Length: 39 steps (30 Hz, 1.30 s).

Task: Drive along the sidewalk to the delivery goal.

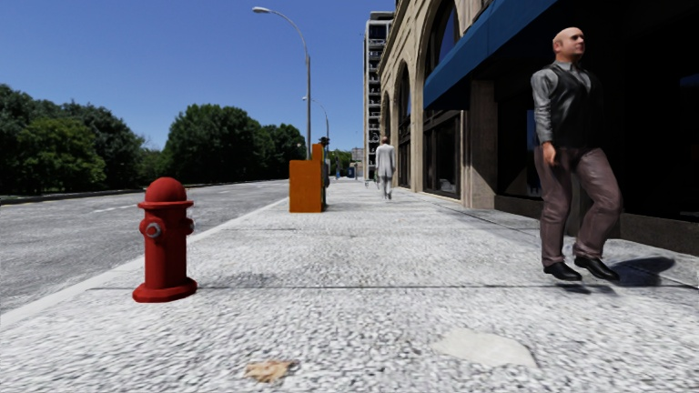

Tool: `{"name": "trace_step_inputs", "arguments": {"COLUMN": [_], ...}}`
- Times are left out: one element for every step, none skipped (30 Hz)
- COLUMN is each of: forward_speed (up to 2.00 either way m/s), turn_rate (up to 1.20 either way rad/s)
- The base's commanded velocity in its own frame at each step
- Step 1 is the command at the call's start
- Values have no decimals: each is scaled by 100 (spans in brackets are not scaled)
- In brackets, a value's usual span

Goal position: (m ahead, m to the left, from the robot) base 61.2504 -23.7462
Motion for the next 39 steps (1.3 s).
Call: {"name": "trace_step_inputs", "arguments": {"forward_speed": [181,181,181,181,181,181,181,181,181,181,181,181,181,181,181,181,181,181,181,181,181,181,181,181,181,181,181,181,181,181,181,181,181,181,181,181,181,181,181], "turn_rate": [0,0,0,0,27,49,62,62,69,85,100,105,75,1,0,0,0,0,0,0,0,0,0,0,-54,-99,-120,-120,-120,-118,-118,0,0,0,0,0,0,0,0]}}
